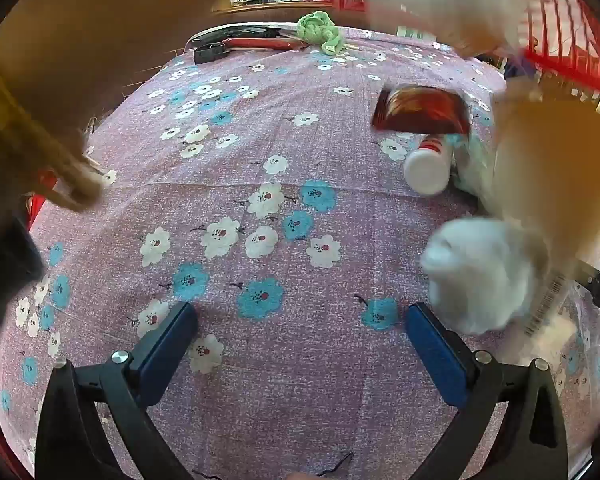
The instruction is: Collect trash
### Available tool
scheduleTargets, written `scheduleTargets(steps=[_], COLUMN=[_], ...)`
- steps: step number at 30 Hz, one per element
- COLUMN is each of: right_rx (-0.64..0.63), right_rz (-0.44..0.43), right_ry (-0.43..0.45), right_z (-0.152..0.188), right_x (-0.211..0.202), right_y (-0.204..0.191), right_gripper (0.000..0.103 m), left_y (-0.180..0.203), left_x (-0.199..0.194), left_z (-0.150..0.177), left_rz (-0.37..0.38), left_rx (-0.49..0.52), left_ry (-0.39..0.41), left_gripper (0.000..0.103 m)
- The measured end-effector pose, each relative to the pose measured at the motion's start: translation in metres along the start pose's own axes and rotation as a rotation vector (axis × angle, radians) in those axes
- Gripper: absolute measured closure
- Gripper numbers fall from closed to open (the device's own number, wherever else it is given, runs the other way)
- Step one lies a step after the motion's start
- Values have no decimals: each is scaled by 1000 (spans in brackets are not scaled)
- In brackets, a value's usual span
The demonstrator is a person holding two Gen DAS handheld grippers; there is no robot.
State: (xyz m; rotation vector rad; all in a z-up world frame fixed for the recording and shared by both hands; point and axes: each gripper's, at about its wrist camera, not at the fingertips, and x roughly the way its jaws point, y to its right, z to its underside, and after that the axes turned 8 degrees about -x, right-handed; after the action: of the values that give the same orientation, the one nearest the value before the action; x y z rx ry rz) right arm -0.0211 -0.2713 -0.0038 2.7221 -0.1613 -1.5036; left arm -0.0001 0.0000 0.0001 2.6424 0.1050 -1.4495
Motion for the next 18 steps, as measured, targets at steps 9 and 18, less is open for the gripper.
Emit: scheduleTargets(steps=[9,18], right_rx=[-1,-1], right_rz=[1,1], right_ry=[2,1], right_z=[0,0], right_x=[0,-1], right_y=[0,0], right_gripper=[0,0], left_y=[-3,-3], left_x=[1,1], left_z=[4,0], left_rz=[0,2], left_rx=[1,-1], left_ry=[6,0], left_gripper=[0,0])
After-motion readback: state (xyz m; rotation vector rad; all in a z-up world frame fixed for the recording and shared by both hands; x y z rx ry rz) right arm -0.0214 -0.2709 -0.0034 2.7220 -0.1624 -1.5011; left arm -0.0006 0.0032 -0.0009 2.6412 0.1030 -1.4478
